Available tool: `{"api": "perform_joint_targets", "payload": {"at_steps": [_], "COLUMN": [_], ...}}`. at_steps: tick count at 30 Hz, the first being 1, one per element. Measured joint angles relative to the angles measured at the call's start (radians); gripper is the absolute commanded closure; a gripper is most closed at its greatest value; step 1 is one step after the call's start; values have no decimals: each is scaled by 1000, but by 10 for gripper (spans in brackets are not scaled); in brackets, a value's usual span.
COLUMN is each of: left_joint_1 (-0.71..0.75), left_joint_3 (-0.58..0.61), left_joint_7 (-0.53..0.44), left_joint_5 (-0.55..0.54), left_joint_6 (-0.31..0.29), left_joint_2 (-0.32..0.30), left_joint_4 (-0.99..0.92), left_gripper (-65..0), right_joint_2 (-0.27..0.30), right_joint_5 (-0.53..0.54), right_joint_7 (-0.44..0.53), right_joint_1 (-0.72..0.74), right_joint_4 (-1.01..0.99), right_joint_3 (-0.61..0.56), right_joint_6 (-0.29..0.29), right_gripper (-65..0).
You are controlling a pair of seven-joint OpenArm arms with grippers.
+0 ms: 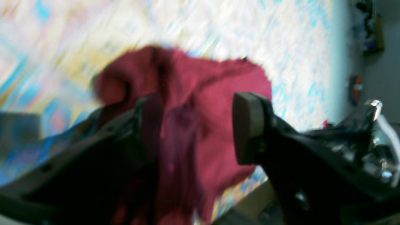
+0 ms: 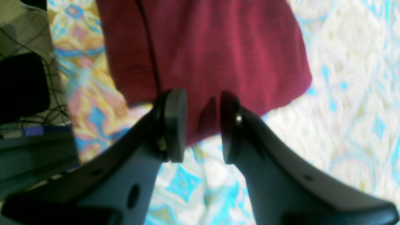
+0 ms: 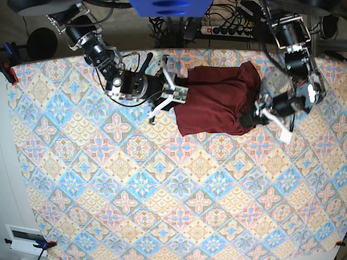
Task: Layout the t-shirt on the table in an organized manner, then fold the t-shirt properly
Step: 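Press and square the folded bundle with both grippers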
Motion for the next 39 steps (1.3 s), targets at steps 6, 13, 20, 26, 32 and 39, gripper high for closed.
{"api": "perform_joint_targets", "payload": {"at_steps": [6, 13, 20, 26, 32, 39], "left_joint_1": [195, 288, 290, 296, 313, 326], "left_joint_3": [3, 3, 10, 97, 86, 3], "left_joint_7": [12, 12, 11, 12, 9, 6], "left_joint_5": [-47, -33, -25, 4, 43, 55], "left_joint_6": [-5, -4, -4, -5, -4, -3], "left_joint_2": [-25, -24, 27, 56, 53, -11], "left_joint_4": [265, 322, 322, 322, 324, 369], "left_gripper": [-352, -340, -340, -343, -343, -343], "right_joint_2": [-3, -6, -98, -111, -106, -97], "right_joint_5": [-43, -58, -274, -339, -335, -340], "right_joint_7": [-3, 59, 73, 100, 106, 103], "right_joint_1": [-3, -1, -2, 2, 0, 1], "right_joint_4": [45, 44, 1, -30, -37, -157], "right_joint_3": [-45, -43, -101, -97, -92, -75], "right_joint_6": [7, 6, 9, 7, 8, 7], "right_gripper": [-175, -175, -176, -176, -176, -175]}}
